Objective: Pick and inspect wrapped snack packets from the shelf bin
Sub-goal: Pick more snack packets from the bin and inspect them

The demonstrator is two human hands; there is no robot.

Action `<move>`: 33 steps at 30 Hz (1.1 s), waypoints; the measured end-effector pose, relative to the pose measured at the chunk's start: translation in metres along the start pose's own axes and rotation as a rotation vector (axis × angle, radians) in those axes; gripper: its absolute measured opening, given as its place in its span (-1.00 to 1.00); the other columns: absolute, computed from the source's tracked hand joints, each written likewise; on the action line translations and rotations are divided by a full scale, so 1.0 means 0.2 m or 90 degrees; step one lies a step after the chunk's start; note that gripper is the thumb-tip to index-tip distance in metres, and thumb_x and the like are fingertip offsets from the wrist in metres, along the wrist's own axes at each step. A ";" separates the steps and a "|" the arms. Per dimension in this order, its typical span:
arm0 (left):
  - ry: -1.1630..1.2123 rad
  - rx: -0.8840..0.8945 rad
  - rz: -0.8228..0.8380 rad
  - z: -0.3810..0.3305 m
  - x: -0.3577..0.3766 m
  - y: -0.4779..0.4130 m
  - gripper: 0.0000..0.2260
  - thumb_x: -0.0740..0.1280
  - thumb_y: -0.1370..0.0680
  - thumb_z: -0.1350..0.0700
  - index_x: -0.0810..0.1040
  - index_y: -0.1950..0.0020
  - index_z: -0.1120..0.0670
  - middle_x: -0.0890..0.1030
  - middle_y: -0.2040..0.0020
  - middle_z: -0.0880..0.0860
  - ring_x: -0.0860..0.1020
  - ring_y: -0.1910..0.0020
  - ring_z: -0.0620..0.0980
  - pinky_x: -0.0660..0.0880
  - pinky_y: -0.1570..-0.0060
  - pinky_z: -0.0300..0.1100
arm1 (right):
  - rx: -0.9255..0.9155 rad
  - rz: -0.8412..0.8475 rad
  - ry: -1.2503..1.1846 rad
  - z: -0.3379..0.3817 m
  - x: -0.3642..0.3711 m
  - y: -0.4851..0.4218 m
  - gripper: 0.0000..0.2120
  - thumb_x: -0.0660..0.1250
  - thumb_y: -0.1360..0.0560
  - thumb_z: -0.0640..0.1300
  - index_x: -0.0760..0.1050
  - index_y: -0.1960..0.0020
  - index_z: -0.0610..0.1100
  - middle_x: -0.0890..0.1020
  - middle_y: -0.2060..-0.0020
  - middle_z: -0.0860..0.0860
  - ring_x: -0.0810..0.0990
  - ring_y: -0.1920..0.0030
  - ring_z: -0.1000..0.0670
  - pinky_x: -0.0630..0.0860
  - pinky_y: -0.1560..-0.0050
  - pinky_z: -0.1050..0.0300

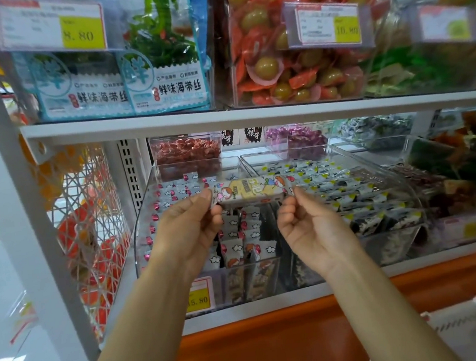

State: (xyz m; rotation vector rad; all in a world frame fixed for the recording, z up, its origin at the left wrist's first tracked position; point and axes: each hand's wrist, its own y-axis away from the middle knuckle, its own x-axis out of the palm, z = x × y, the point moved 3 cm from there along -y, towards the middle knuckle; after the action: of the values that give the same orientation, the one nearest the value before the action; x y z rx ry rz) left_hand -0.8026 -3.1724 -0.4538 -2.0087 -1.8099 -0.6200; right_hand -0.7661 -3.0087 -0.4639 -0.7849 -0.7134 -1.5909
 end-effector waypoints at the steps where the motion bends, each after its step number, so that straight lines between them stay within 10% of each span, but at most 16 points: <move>1: 0.011 -0.007 -0.003 0.00 0.00 0.00 -0.82 0.27 -0.55 0.21 0.50 0.26 0.17 0.49 0.51 -0.01 0.45 0.54 -0.18 0.45 0.52 -0.41 | 0.002 0.005 -0.005 0.00 0.00 0.00 -0.93 0.28 -0.47 -0.24 0.47 0.19 -0.21 0.52 0.45 -0.04 0.49 0.46 0.08 0.48 0.48 0.28; 10: -0.078 0.010 0.012 -0.02 0.00 0.01 -0.83 0.23 -0.58 0.25 0.51 0.20 0.15 0.55 0.45 0.02 0.54 0.43 -0.07 0.55 0.43 -0.29 | -0.182 -0.071 0.281 0.03 -0.02 0.00 -0.86 0.24 -0.54 -0.28 0.54 0.05 -0.09 0.60 0.38 -0.02 0.57 0.42 0.08 0.52 0.44 0.25; 18: -0.139 0.018 0.078 -0.01 0.06 0.03 -0.82 0.16 -0.55 0.39 0.49 -0.06 0.25 0.56 -0.12 0.27 0.58 -0.10 0.17 0.62 0.09 -0.17 | -0.266 -0.054 0.426 0.03 -0.02 0.00 -0.93 0.39 -0.46 -0.21 0.51 0.10 -0.17 0.61 0.23 -0.09 0.61 0.36 0.05 0.54 0.41 0.23; 33: -0.276 0.102 0.157 -0.02 0.06 0.04 -0.80 0.32 -0.51 0.27 0.57 -0.10 0.08 0.60 0.02 0.09 0.65 0.06 0.01 0.59 0.08 -0.22 | -0.256 -0.039 0.533 0.07 -0.03 -0.01 -0.90 0.40 -0.43 -0.21 0.53 0.24 -0.12 0.60 0.35 -0.04 0.52 0.49 0.06 0.43 0.54 0.23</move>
State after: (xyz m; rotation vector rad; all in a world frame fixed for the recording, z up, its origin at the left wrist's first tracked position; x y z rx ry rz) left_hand -0.7942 -3.1662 -0.4441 -2.3308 -1.7203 0.0391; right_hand -0.7648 -2.9927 -0.4606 -0.3034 0.1944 -1.9356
